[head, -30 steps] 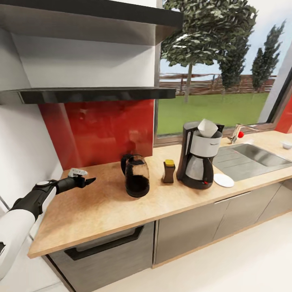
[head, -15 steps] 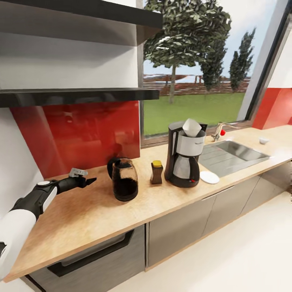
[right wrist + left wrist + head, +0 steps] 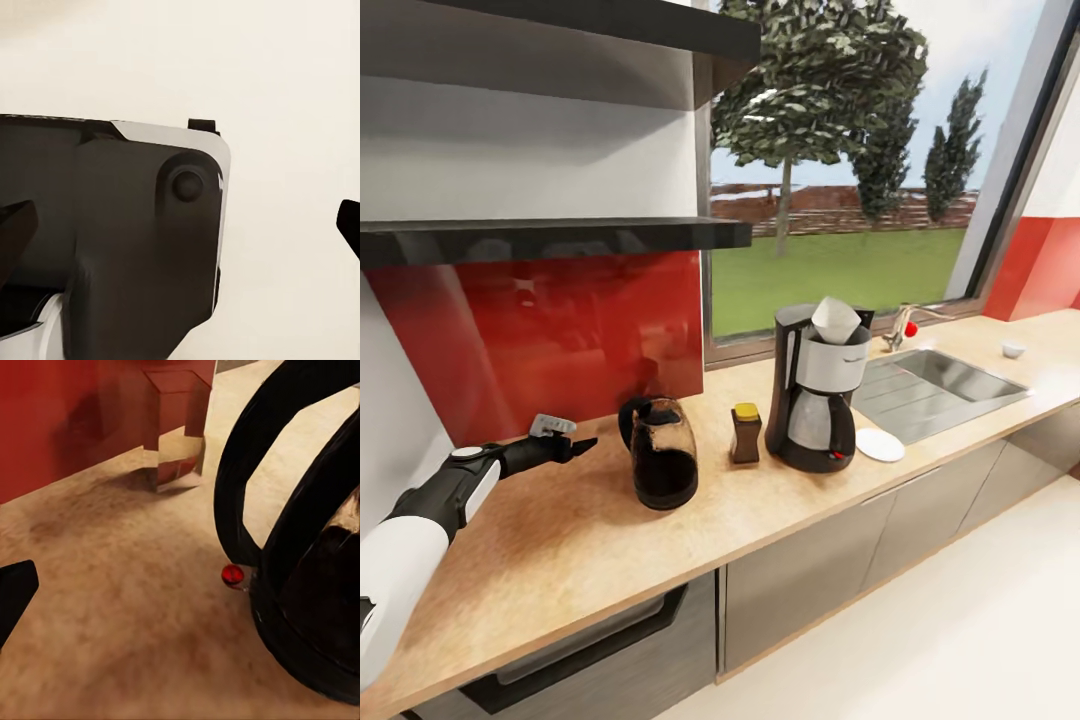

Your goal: Set up a coffee station on the kitchen countertop: keep the coffee maker on the countertop, move the bottle of coffee from the kitchen shelf to the counter next to the coffee maker, place a paper coffee filter on top of the coffee maker, put the saucer next to the coffee maker with the coffee cup on the saucer, and place the electric kettle next to the coffee maker.

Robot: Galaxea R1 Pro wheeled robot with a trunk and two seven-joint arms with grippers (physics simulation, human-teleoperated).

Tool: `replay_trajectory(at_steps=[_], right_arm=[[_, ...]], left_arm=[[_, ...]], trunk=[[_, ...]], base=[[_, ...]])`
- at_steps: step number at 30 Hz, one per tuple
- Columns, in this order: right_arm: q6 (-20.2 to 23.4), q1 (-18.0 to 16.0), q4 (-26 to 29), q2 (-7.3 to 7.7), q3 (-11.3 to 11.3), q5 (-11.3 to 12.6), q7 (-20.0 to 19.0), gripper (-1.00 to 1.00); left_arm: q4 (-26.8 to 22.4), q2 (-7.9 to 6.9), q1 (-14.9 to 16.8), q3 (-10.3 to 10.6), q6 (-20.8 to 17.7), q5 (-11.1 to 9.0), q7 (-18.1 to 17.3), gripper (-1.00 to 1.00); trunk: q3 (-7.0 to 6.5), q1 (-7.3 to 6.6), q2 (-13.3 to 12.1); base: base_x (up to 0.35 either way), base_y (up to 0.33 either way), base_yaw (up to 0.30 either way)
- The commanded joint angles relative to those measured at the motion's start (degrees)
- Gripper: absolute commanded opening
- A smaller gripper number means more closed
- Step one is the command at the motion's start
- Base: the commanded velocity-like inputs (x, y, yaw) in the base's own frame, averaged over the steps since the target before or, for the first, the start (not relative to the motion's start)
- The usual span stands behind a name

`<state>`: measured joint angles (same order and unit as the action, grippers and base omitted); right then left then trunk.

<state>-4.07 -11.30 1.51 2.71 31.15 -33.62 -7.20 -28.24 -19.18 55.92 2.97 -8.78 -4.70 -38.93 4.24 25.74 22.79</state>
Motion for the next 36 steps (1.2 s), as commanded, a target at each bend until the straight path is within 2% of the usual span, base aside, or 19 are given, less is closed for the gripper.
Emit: replay_trajectory(at_steps=[1, 11, 36], right_arm=[[-0.15, -0.04, -0.01, 0.03, 0.49, -0.39, -0.22, 1.0], [-0.15, -0.04, -0.01, 0.04, 0.49, -0.39, -0.22, 1.0], [-0.1, -0.04, -0.02, 0.1, 0.49, -0.39, -0.18, 1.0]], left_arm=[[-0.06, -0.06, 0.05, 0.29, -0.45, -0.53, -0.03, 1.0], [-0.06, -0.01, 0.05, 0.28, -0.45, -0.6, -0.05, 1.0], [0.02, 0.02, -0.02, 0.45, -0.5, -0.83, -0.13, 1.0]], trunk=[[0.13, 0.04, 0.13], [0.13, 0.04, 0.13], [0.13, 0.04, 0.13]], base=[[0.025, 0.0, 0.0], [0.004, 0.0, -0.151], [0.063, 0.0, -0.003]])
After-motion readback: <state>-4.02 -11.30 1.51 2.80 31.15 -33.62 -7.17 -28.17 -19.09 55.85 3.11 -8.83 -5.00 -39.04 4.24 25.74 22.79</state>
